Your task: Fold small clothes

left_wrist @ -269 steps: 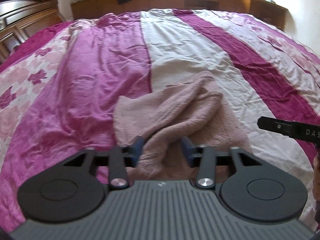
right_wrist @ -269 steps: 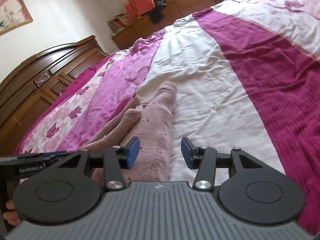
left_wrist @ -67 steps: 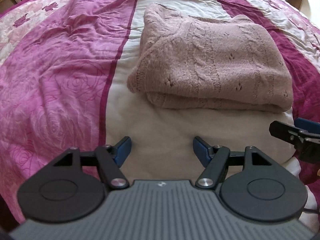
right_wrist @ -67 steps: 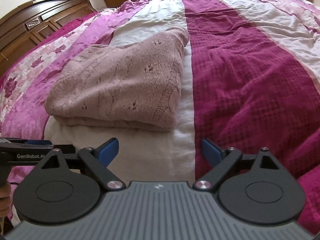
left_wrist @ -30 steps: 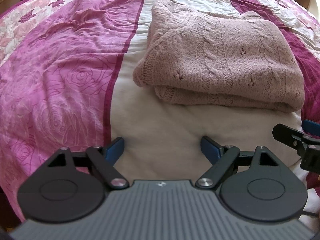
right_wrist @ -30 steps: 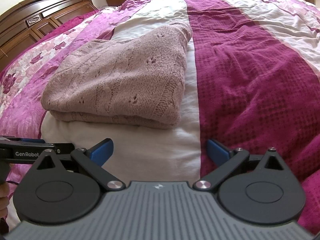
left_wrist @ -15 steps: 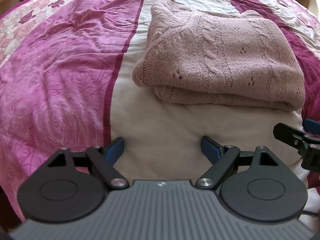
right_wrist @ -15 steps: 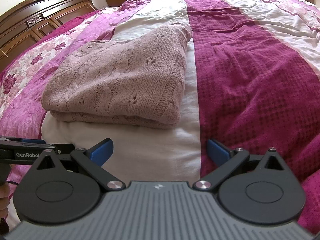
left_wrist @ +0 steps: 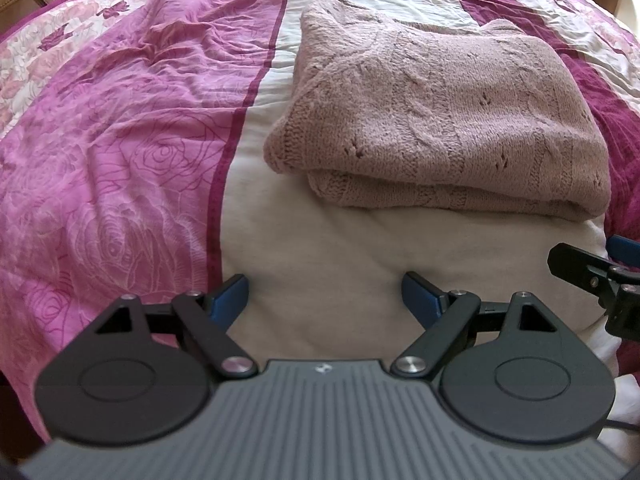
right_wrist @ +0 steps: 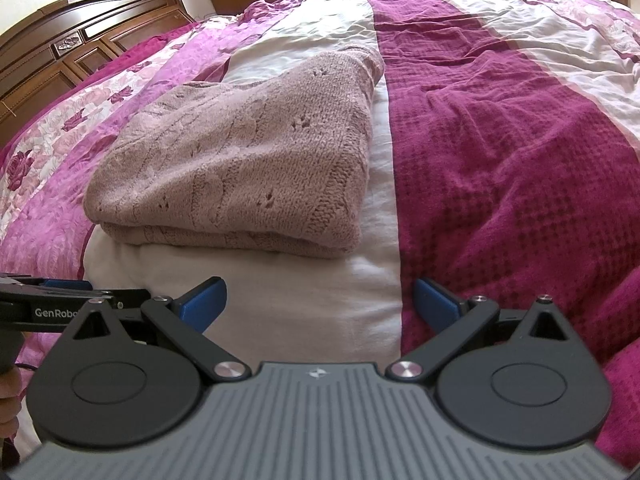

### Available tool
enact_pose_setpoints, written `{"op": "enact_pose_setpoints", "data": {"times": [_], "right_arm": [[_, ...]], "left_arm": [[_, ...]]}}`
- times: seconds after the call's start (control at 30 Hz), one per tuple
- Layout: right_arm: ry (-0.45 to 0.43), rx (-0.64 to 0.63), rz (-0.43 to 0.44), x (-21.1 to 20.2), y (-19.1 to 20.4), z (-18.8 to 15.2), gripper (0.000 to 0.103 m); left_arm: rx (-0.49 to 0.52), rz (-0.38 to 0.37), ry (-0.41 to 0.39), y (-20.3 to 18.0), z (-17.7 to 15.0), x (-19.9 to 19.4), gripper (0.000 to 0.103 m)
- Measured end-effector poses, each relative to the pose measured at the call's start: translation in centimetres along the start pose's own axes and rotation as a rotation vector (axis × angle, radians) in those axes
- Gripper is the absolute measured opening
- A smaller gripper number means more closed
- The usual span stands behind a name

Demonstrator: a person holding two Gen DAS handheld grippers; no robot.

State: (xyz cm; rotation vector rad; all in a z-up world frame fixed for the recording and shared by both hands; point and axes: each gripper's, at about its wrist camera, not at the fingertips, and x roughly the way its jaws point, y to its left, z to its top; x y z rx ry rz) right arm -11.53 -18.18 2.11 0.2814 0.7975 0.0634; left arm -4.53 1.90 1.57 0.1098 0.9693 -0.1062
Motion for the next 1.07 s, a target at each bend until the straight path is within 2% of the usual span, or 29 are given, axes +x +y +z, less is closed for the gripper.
{"op": "enact_pose_setpoints", "data": {"times": [1.07], "right_arm": [[-0.005,0.001,-0.002,-0.02,-0.10,-0.23,0.103]], "left_arm": [[0.006,0.009,-0.003,-0.12,-0.13,-0.01,0.086]]}}
